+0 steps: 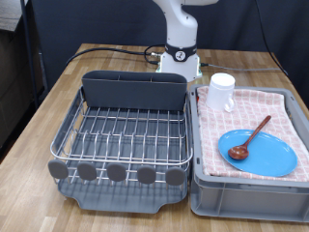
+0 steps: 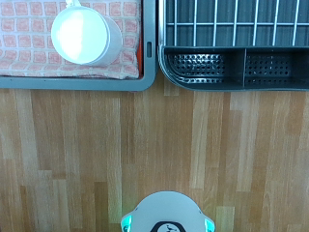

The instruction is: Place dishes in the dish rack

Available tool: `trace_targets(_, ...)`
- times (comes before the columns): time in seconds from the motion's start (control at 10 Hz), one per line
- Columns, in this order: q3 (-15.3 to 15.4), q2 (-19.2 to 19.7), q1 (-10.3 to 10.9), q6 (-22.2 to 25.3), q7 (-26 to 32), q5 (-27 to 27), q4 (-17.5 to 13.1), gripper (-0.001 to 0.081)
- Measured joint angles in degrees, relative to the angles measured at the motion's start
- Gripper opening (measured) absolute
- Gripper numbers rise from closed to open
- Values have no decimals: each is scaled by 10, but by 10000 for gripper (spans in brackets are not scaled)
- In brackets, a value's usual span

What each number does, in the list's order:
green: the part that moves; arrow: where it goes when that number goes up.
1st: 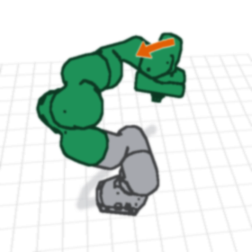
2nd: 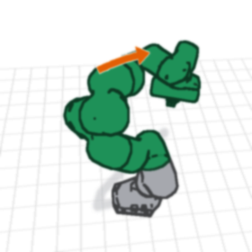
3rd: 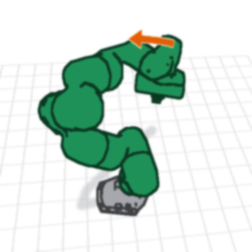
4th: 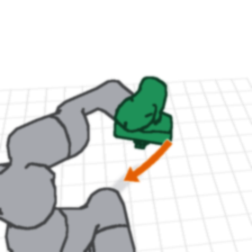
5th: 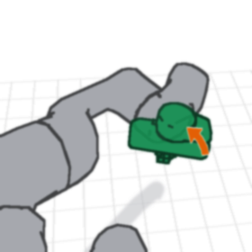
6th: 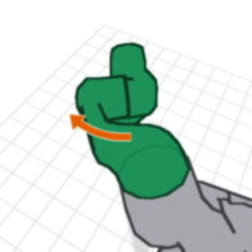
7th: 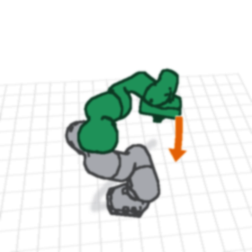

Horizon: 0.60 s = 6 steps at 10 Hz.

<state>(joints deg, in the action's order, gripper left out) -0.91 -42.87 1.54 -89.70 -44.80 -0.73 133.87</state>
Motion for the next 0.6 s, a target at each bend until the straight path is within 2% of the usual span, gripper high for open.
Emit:
trace_targets(0.3, 13, 12, 0, -3, -63, 22, 1, 802)
trace_targets(0.6, 60, 50, 1, -63, -160, 50, 2, 802)
